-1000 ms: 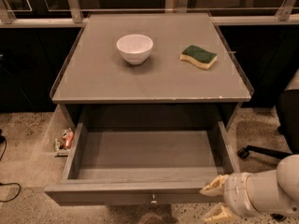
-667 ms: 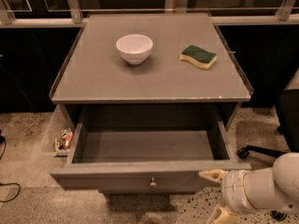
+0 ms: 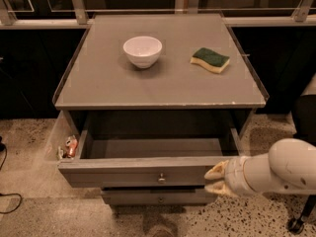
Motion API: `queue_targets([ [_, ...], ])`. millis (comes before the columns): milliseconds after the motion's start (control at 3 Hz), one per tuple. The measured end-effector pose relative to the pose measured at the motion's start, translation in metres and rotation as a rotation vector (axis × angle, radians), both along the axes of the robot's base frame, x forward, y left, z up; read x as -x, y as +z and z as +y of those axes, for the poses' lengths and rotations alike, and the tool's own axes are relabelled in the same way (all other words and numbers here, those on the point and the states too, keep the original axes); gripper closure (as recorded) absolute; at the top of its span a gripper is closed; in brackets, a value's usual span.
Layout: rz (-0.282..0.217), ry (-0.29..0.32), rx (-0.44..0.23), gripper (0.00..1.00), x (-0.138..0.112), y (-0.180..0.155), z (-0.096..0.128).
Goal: Close top drawer
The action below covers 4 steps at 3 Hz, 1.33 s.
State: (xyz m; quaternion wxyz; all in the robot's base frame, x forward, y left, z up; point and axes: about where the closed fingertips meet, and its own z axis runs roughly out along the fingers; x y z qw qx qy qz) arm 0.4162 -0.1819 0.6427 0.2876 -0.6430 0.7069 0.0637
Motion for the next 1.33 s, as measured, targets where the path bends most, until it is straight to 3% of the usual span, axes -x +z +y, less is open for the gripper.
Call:
queue_targets([
  [333,-0.008,0.002,0.026,0.84,-0.035,-0.008,-0.01],
  [667,-0.008,0.002,0.026,1.0,-0.035,-0.008,-0.01],
  [1000,-0.058,-0.033,0.053,0.82,-0.082,0.018,-0.022],
  [1333,-0.068,-0.04,0.059,0.58,-0.089,0.023,-0.023],
])
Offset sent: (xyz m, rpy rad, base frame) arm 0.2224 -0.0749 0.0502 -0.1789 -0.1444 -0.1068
